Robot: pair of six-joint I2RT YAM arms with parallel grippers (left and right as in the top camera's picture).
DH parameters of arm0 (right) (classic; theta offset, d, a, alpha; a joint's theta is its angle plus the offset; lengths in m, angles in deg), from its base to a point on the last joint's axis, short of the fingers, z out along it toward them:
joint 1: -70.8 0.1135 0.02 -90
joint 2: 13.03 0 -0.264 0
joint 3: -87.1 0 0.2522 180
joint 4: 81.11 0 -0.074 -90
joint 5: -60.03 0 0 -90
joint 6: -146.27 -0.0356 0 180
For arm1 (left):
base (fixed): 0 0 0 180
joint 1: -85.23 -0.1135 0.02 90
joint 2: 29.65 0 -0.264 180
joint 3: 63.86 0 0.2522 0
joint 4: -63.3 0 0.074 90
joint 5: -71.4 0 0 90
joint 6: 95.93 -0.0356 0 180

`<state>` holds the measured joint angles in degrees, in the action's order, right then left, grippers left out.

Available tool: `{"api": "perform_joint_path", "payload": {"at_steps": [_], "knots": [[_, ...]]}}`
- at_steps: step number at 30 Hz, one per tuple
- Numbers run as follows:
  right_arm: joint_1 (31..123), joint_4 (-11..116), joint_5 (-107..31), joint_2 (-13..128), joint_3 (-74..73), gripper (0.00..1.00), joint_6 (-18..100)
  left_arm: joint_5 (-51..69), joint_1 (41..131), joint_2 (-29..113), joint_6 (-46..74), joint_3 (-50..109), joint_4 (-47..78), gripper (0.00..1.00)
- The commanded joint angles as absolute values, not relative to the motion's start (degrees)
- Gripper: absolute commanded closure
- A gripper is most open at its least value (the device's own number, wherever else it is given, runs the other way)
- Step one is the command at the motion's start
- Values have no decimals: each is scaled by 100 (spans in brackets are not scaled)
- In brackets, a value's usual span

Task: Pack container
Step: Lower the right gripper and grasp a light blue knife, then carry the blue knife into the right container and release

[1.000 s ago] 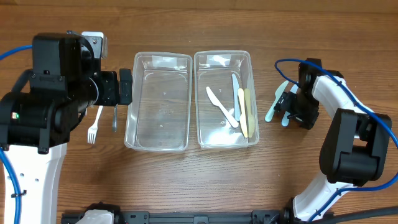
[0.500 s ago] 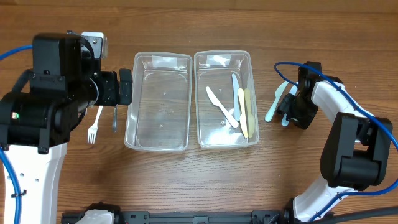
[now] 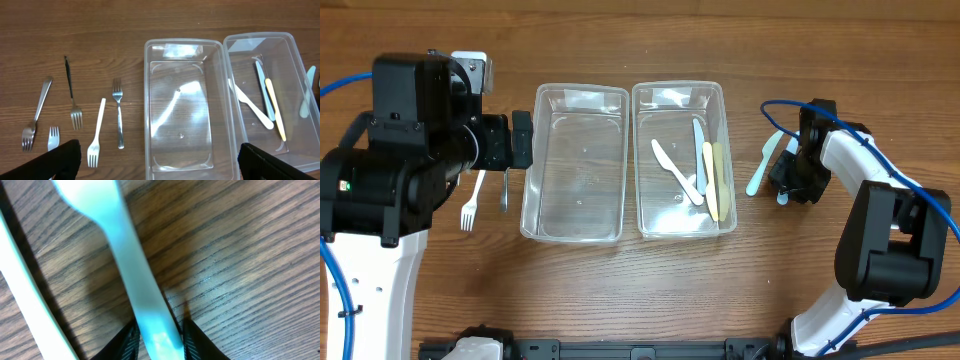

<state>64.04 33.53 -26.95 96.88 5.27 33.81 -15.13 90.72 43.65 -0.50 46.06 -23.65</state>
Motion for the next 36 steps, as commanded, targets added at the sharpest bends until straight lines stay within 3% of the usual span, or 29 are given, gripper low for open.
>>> {"api": "perform_joint_path", "payload": {"at_steps": [1,12,15,21,24,29,36], "knots": [[6393,3384,-2618,9909,774,71,3375,-1472,9029,4384,-124,4643,-2365,0],[6393,3399,-2618,9906,774,82,3375,-1472,9029,4384,-124,4643,-2365,0],[6393,3428,-2620,9906,769,96,3375,-1472,9026,4384,-124,4643,-2365,0],[6406,3060,-2727,9670,286,96,3364,-1472,9029,4384,-124,4643,-2343,0],[6524,2271,-2725,9065,-758,96,3375,-1472,9029,4384,-124,4643,-2310,0],[7392,1397,-2703,8184,-2586,96,3580,-1472,9029,4384,-124,4643,-2308,0],[9127,1329,-2705,8490,-2697,96,3543,-1470,9029,4384,-122,4643,-2313,0]]}}
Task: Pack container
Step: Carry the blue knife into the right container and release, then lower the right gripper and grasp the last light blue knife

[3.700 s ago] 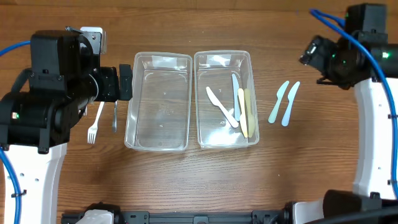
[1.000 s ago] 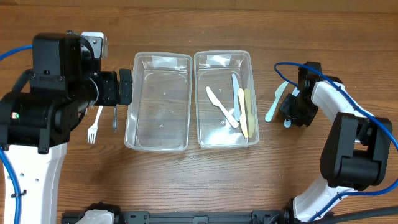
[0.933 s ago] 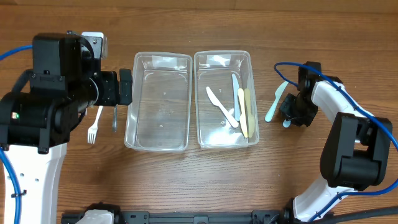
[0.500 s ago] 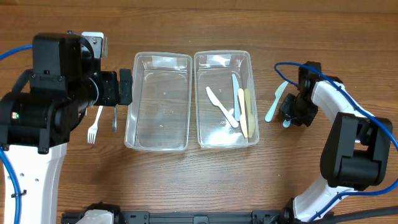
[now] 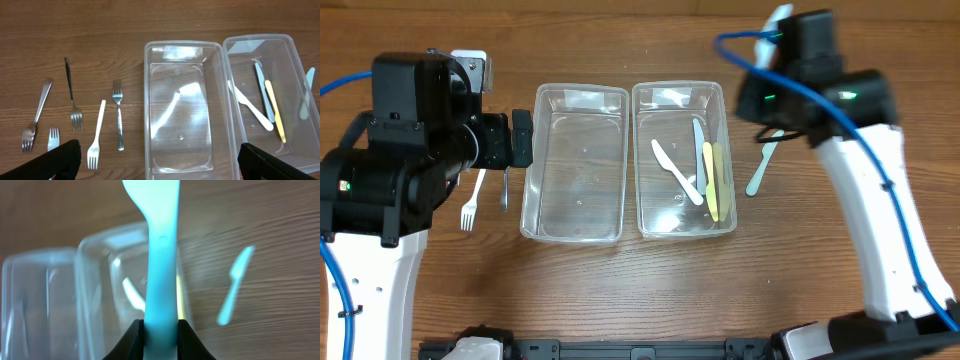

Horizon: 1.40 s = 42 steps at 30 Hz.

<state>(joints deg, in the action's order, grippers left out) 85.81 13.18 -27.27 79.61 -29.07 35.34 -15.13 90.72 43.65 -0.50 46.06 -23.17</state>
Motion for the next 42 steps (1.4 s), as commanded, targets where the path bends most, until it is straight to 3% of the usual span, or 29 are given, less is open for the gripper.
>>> {"api": "perform_joint_path", "payload": {"at_steps": [1,9,11,13,17,22,26,29,34,42], "knots": [[9387,1386,-2705,8731,-2581,96,3541,-1470,9029,4384,-122,4643,-2313,0],[9781,1755,-2819,10129,-2009,95,3572,-1470,9029,4384,-122,4643,-2310,0],[9781,1775,-2810,10197,-2015,84,3574,-1470,9026,4384,-122,4643,-2313,0],[9781,1775,-2810,10112,-2015,62,3572,-1470,9029,4384,-122,4643,-2313,0],[9772,1646,-2690,9716,-2207,44,3565,-1470,9029,4384,-122,4643,-2313,0],[9604,1288,-2424,8932,-2970,43,3473,-1470,9029,4384,-122,4643,-2313,0],[8957,1117,-2222,8298,-3228,28,3025,-1470,9029,4384,-122,4643,-2315,0],[8107,787,-2284,8195,-3213,25,2627,-1470,9029,4384,-122,4643,-2315,0],[7232,770,-2754,8416,-2496,14,2597,-1470,9029,4384,-122,4643,-2315,0],[7101,1758,-2968,9179,-905,14,2599,-1470,9029,4384,-122,4643,-2367,0]]}}
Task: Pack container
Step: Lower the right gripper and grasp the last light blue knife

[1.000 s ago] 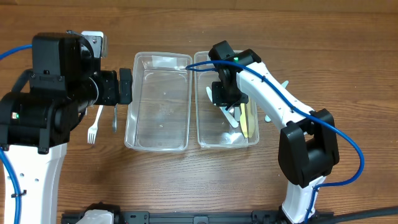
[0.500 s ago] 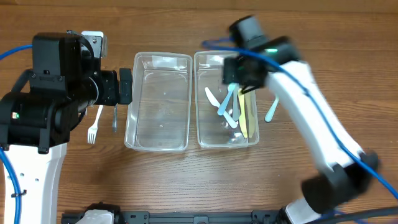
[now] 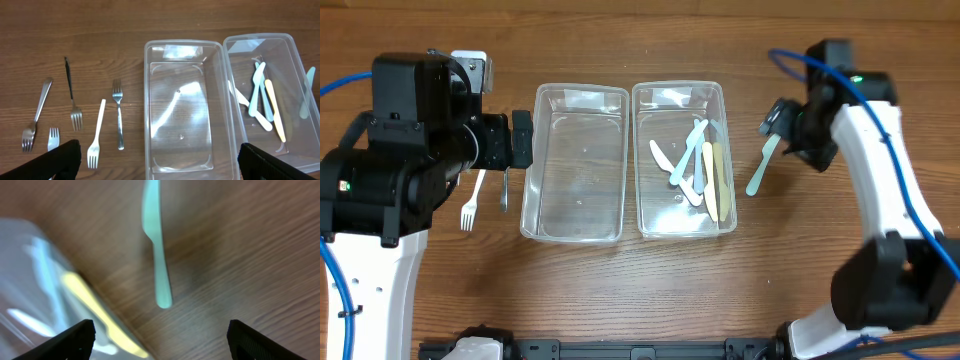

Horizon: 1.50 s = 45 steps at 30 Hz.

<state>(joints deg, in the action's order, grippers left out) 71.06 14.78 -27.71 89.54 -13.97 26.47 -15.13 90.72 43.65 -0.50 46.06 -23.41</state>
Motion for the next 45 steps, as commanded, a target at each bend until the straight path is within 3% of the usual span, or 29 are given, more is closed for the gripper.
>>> {"api": "perform_joint_path", "payload": {"at_steps": [1,13,24,45], "knots": [[7101,1878,-3014,9253,-767,13,2599,-1470,9029,4384,-122,4643,-2367,0],[7106,2971,-3009,9802,269,12,2769,-1470,9029,4384,-122,4643,-2378,0],[7106,3172,-3007,10042,321,14,2820,-1467,9029,4384,-122,4643,-2376,0],[7106,3128,-3009,10042,321,72,2820,-1470,9029,4384,-122,4643,-2374,0]]}}
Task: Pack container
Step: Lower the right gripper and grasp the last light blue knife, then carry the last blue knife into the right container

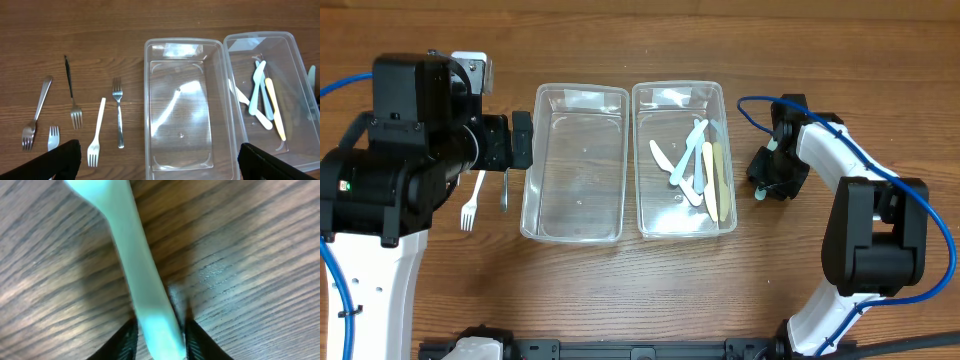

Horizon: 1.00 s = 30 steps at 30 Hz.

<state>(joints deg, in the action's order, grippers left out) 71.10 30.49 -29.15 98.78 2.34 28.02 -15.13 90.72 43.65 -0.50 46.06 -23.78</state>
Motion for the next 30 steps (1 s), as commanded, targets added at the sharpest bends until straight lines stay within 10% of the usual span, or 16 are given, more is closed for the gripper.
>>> {"api": "perform_joint_path", "payload": {"at_steps": [1,14,30], "knots": [[7106,3128,-3009,10042,321,73,2818,-1470,9029,4384,-122,4643,-2374,0],[7106,3174,-3009,10042,321,96,2820,-1470,9029,4384,-122,4643,-2374,0],[7425,2254,-2874,8464,-933,96,3390,-1472,9029,4384,-124,4643,-2365,0]]}}
